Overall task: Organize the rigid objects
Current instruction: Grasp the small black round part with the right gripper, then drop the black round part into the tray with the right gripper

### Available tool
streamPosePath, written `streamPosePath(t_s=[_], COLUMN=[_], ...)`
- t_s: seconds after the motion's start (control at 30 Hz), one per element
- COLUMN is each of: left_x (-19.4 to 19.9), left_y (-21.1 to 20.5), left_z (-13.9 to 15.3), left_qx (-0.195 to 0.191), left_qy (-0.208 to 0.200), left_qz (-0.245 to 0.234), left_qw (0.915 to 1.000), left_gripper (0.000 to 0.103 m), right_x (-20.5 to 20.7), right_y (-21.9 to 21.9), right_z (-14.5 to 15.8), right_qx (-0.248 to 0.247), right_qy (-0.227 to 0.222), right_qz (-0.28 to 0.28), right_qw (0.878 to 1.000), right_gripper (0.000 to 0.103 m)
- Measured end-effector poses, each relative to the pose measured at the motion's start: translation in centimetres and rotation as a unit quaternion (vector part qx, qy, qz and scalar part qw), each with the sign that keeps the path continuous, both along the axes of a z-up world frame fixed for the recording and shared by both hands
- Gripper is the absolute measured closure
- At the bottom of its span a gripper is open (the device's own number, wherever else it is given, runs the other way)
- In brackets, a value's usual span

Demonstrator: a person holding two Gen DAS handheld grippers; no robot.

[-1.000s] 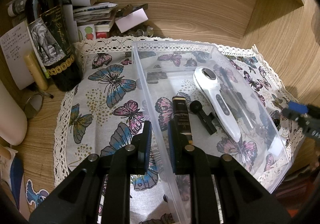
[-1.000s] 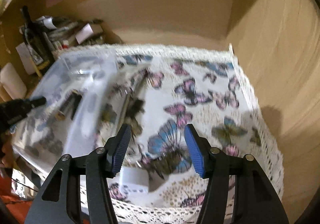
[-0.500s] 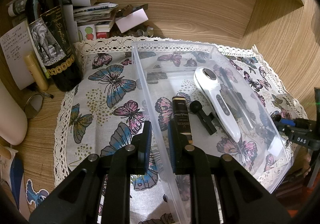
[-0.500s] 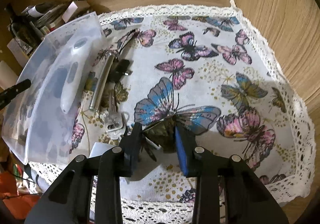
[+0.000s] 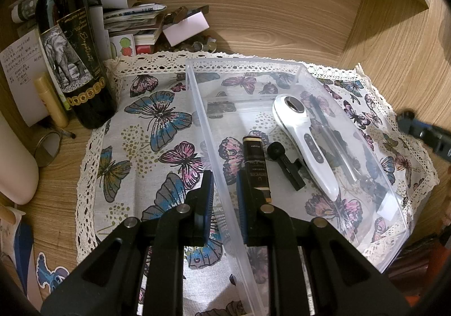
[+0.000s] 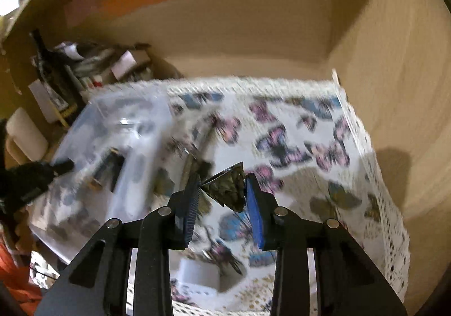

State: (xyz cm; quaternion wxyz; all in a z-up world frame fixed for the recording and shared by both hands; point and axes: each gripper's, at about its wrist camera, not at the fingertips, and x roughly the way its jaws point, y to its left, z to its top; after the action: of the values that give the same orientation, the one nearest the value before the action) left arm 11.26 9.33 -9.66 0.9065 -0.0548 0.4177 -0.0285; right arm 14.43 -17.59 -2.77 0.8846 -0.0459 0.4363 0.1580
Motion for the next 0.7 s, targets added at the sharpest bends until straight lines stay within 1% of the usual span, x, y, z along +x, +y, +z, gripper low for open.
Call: streamPosePath(t_s=[0.13, 0.33, 0.47, 0.7], left_x=[0.0, 0.0, 0.0, 0.0], left_y=[0.0, 0.0, 0.0, 0.0], left_z=[0.0, 0.0, 0.0, 0.0], left_qx=[0.000, 0.000, 0.000, -0.001], left_qy=[0.000, 0.000, 0.000, 0.000], left_qz=[0.000, 0.000, 0.000, 0.000], left_qw=[1.0000, 1.0000, 1.0000, 1.0000], left_gripper=[0.087, 0.087, 0.087, 0.087], right_x=[0.1, 0.2, 0.2, 0.3], right_y=[2.0, 4.9, 6.9, 9.9], right_z=[1.7, 2.7, 2.5, 1.2], right_qx=[0.009, 0.018, 0.016, 0.003], right_qy=[-0.026, -0.042, -0.041, -0.017], right_qz=[0.026, 0.067, 0.093, 0.139], right_qw=[0.999, 0.997, 0.995, 0.990], right_gripper=[0.073, 0.073, 0.073, 0.073])
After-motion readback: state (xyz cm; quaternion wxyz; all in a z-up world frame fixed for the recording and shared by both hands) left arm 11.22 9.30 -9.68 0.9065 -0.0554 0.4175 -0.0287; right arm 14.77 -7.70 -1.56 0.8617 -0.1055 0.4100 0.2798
